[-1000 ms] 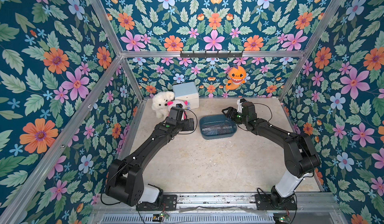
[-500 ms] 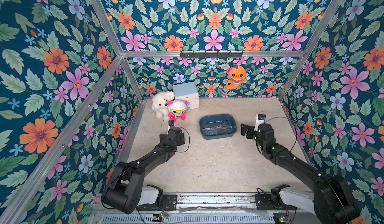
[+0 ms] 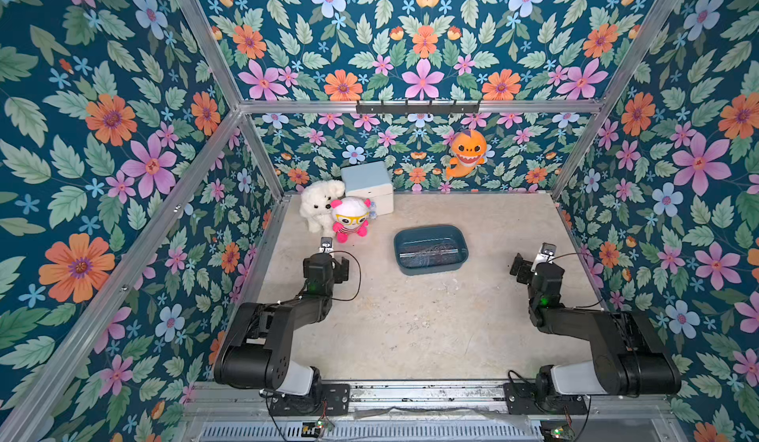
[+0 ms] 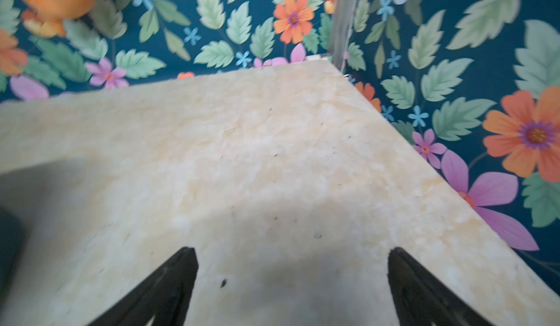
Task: Put the scattered rulers into the storage box
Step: Reset both arms
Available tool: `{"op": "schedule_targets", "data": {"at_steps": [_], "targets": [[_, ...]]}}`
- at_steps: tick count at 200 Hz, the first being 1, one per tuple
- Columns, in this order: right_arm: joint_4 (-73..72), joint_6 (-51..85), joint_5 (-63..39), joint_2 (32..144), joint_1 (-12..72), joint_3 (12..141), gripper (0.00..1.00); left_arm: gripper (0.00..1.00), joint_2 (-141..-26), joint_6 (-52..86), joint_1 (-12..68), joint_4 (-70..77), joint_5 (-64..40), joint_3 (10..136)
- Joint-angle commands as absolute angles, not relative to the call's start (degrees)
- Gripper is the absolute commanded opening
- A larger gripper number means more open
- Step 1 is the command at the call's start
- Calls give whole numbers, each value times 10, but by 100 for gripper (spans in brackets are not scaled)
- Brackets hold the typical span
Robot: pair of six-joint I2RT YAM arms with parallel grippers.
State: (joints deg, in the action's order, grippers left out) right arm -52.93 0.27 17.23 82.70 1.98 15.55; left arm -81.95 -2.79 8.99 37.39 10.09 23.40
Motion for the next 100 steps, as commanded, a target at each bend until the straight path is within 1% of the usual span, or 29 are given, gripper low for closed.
{"op": "schedule_targets", "data": {"at_steps": [1, 6, 18, 34, 41, 45, 53, 64, 69, 76, 92, 100], "targets": [[-559, 19, 114, 824, 16, 153, 99, 95, -787, -10, 88, 439, 81, 197], [-548, 20, 111, 825, 14, 159, 99, 96, -788, -13, 88, 455, 81, 191], [-574, 16, 111, 836, 14, 158, 99, 95, -805, -35, 87, 503, 83, 189], [-550, 19, 111, 828, 14, 161, 99, 96, -850, -68, 84, 581, 80, 190], [-558, 19, 115, 832, 14, 160, 99, 96, -878, -65, 76, 620, 80, 192], [-561, 19, 120, 834, 14, 161, 99, 95, -882, -57, 69, 614, 81, 200], [-559, 20, 121, 833, 14, 161, 99, 94, -872, -35, 46, 573, 52, 205], [-556, 20, 120, 832, 14, 162, 99, 95, -885, -15, 24, 656, 32, 165], [-557, 21, 120, 832, 14, 162, 99, 93, -899, -12, 15, 684, 10, 155], [-557, 21, 120, 832, 14, 162, 99, 93, -919, -15, 14, 715, 6, 158], [-556, 21, 120, 832, 14, 162, 99, 98, -915, -6, 7, 679, 0, 169], [-556, 20, 120, 832, 15, 162, 99, 99, -921, 0, 3, 688, -2, 171]]}}
